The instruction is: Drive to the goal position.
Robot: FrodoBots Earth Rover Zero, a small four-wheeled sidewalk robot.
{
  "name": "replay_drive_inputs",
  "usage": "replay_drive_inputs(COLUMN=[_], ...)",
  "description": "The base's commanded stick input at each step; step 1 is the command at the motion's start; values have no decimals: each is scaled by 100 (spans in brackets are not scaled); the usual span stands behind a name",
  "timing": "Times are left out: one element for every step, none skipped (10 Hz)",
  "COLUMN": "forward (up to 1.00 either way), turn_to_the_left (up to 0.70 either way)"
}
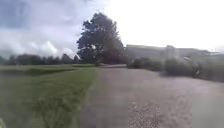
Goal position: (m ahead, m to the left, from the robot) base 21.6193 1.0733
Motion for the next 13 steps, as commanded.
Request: replay_drive_inputs(forward=[70,70,70,70,70,70,70,70,70,70,70,70,70], turn_to_the_left=[-11,-18,-21,-18,-14,0,0,0,0,0,0,0,-2])
